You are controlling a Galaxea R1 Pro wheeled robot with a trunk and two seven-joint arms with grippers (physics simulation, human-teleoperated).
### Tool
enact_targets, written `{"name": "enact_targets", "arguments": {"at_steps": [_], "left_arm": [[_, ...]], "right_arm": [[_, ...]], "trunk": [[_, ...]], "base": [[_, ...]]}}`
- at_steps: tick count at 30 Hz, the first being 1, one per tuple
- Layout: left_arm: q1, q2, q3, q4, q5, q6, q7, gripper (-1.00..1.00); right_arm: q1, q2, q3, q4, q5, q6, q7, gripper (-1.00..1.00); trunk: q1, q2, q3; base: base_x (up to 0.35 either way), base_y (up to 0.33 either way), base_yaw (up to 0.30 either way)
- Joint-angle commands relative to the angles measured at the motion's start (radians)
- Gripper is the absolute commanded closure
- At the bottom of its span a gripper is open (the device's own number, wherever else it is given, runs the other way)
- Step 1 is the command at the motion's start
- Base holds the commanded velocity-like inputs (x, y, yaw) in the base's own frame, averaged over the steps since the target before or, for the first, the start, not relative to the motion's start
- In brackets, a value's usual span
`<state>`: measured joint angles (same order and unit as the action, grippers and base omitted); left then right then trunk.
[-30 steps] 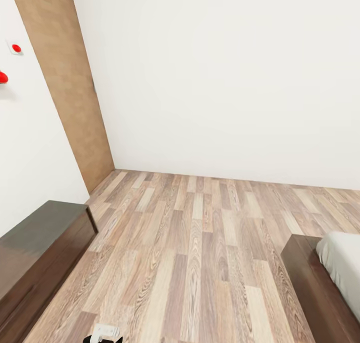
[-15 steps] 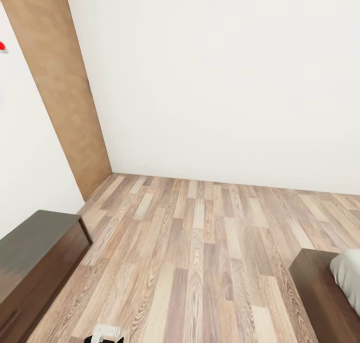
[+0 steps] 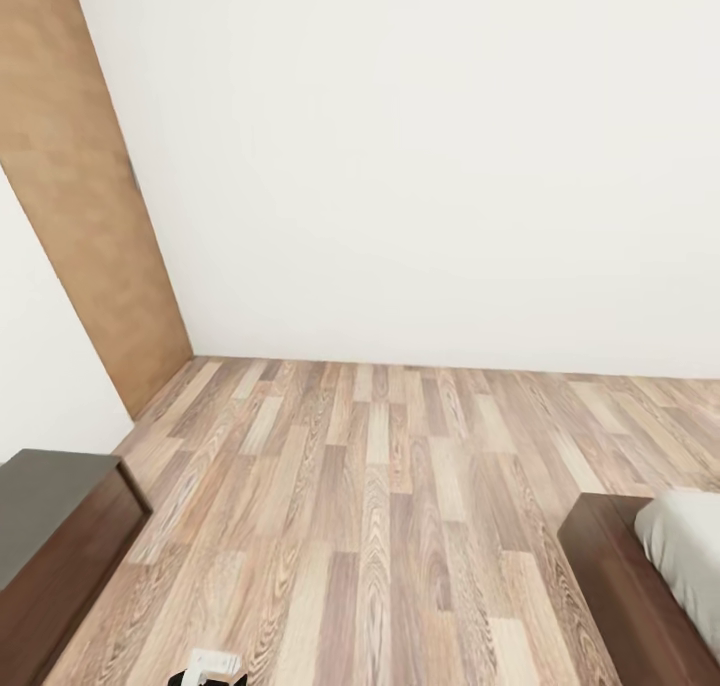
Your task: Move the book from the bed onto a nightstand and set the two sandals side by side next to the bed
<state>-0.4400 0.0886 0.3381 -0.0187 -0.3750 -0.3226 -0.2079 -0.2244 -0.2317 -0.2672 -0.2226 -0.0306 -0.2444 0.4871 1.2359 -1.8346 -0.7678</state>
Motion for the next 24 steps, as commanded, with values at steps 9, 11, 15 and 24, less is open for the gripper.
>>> {"name": "enact_targets", "arguments": {"at_steps": [9, 11, 15, 24], "left_arm": [[0.000, 0.000, 0.008, 0.000, -0.007, -0.003, -0.004, -1.00], [0.000, 0.000, 0.008, 0.000, -0.007, -0.003, -0.004, -1.00], [0.000, 0.000, 0.009, 0.000, -0.007, -0.003, -0.004, -1.00], [0.000, 0.000, 0.008, 0.000, -0.007, -0.003, -0.004, -1.00]], "right_arm": [[-0.001, 0.000, -0.004, 0.002, -0.003, -0.001, 0.007, -1.00], [-0.001, 0.000, -0.004, 0.002, -0.003, -0.001, 0.007, -1.00], [-0.001, 0.000, -0.004, 0.002, -0.003, -0.001, 0.005, -1.00], [-0.001, 0.000, -0.004, 0.002, -0.003, -0.001, 0.005, -1.00]], "trunk": [[0.000, 0.000, -0.001], [0.000, 0.000, -0.001], [0.000, 0.000, -0.001], [0.000, 0.000, -0.001]], "base": [[0.136, 0.000, -0.167], [0.318, 0.000, -0.014], [0.330, 0.000, -0.003], [0.328, 0.000, 0.000]]}}
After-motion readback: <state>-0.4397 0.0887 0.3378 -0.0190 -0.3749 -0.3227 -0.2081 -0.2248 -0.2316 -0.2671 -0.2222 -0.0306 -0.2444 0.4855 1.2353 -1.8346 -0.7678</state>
